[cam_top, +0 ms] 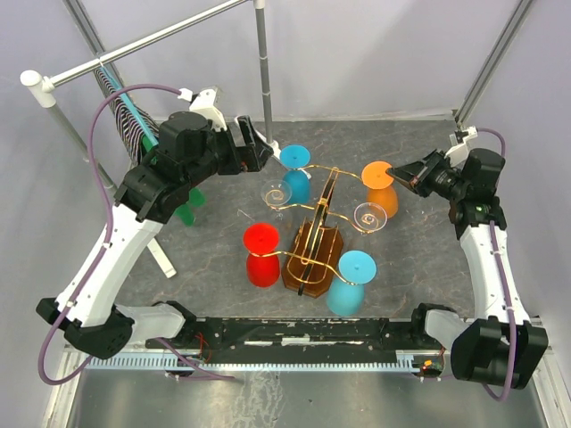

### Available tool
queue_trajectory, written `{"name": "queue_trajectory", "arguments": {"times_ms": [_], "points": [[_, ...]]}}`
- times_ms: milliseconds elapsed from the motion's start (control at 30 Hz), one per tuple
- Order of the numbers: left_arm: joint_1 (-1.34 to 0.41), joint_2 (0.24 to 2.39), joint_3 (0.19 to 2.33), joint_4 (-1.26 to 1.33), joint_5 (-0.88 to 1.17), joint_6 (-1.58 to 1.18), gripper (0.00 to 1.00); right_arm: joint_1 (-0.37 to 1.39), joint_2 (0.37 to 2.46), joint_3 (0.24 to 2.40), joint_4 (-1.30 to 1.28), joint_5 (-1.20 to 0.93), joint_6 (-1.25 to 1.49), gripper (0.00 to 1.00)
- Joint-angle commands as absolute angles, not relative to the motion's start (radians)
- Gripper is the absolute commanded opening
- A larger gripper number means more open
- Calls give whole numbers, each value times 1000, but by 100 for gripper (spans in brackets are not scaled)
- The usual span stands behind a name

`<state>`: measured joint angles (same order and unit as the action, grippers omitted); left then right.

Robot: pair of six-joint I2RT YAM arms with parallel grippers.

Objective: Take the wine glass off the wine glass rack

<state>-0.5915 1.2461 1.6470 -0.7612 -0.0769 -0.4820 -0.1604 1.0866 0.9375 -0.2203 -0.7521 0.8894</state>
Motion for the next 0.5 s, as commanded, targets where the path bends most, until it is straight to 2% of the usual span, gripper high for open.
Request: {"name": "queue_trajectory", "arguments": {"times_ms": [0, 233, 467], "points": [[-597, 1211, 1645, -731, -80, -499, 99, -165, 1046, 937, -189, -733, 871, 1], [-597, 1200, 1642, -735, -85, -494, 99, -166, 1020, 936, -199, -718, 882, 1], [-597, 1198, 1642, -738, -91, -487, 99, -168, 973, 896, -178, -805, 926, 1]]}}
